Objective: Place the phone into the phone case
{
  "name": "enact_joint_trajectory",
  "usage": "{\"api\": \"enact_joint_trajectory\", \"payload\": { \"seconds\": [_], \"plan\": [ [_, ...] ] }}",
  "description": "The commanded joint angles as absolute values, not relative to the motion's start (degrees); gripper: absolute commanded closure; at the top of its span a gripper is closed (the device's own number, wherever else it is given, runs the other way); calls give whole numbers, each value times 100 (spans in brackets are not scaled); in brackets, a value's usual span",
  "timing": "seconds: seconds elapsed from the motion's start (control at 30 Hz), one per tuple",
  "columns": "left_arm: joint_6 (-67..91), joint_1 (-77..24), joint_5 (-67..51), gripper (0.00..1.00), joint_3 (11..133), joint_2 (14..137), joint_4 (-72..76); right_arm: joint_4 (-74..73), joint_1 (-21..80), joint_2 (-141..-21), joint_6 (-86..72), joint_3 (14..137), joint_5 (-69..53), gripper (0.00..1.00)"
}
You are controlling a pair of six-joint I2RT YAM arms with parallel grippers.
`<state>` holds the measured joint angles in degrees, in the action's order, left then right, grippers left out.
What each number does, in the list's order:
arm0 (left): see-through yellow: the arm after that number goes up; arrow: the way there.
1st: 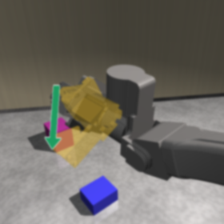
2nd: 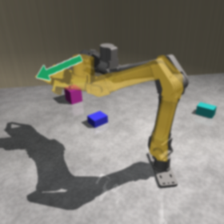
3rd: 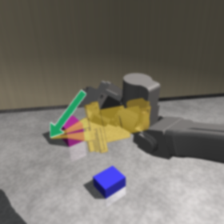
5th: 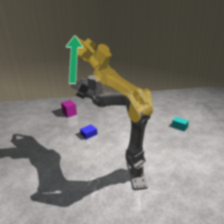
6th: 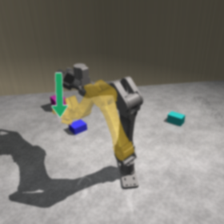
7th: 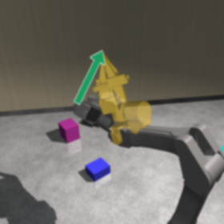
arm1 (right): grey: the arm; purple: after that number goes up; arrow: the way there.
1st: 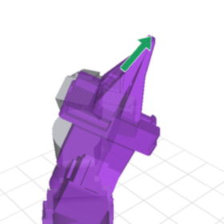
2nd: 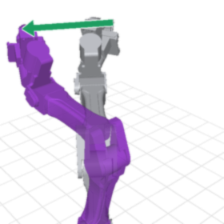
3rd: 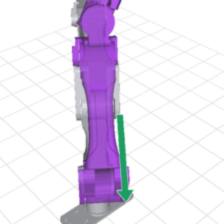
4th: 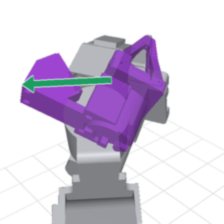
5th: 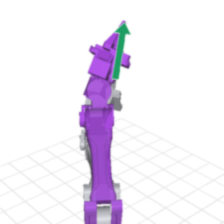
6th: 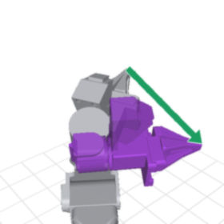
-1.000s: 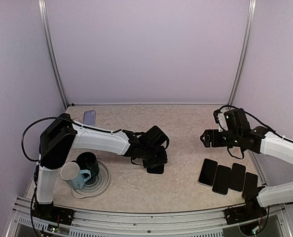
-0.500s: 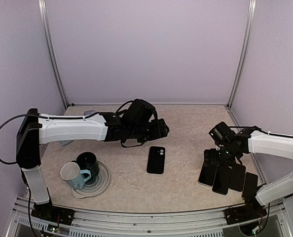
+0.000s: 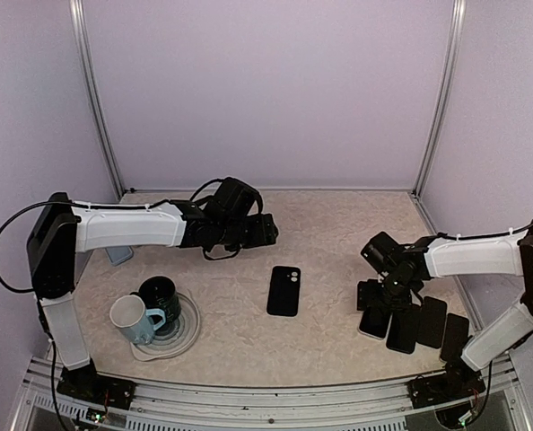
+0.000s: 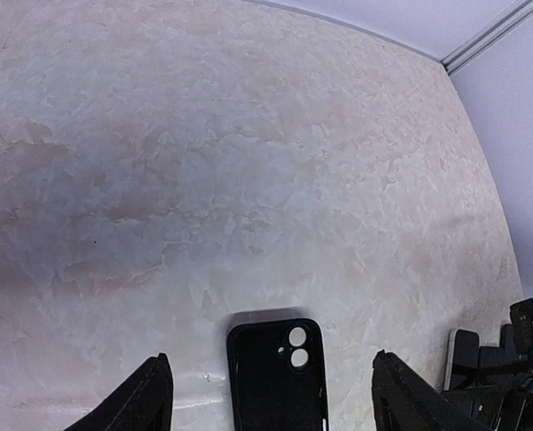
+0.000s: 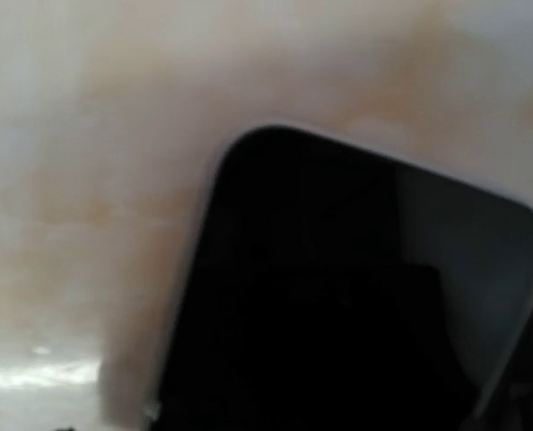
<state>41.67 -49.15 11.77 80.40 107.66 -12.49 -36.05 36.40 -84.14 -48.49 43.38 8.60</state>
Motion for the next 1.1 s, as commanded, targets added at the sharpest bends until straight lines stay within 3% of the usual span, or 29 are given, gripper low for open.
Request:
{"api": "enact_joint_trajectory", "payload": {
  "seconds": [0.0,0.3,0.53,1.07],
  "plan": [
    [3918,-4869,1110,25,7850,10772,-1257,-3265,3916,-8881,-5024,4420,245,9],
    [3779,-4835,1193,25,7635,10688,-1353,-3483,4396,-9995,-4504,5712,480,8],
    [3644,-4816,956,29,7273,10635,-1292,-4272,4476,-9792,-4401,6131,918,1],
    [3118,-4958,128,72,6966,11131,-1418,-3702,4341,-10345,-4544,6116,695,4]
  ]
}}
